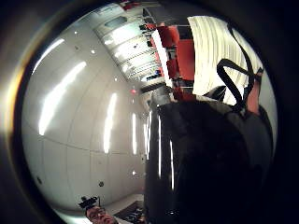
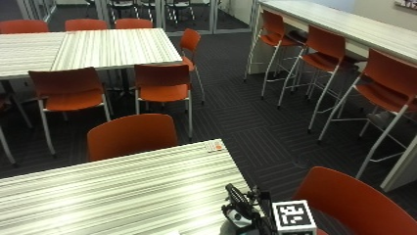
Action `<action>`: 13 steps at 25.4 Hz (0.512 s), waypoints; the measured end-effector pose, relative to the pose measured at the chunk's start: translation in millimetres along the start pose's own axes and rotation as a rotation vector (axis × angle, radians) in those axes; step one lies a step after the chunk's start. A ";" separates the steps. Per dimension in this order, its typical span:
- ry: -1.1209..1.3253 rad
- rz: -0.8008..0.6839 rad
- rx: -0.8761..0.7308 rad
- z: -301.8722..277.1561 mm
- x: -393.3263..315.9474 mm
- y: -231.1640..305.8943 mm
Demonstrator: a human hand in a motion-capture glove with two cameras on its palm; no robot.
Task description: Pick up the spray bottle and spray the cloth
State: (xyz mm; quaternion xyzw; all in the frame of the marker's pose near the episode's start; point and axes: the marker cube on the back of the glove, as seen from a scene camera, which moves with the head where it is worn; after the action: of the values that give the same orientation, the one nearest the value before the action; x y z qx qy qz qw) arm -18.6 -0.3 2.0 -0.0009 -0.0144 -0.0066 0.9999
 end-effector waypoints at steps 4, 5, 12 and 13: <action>0.069 -0.042 -0.008 -1.5 -21.5 4.5; 0.077 -0.043 -0.008 -0.3 -24.0 4.9; 0.193 -0.029 -0.079 37.6 -25.6 22.3; 0.201 -0.027 -0.093 45.2 -25.9 25.9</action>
State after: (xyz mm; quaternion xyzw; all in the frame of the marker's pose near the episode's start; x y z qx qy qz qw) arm -45.4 26.0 46.4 -0.0465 0.0865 -0.0210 0.9949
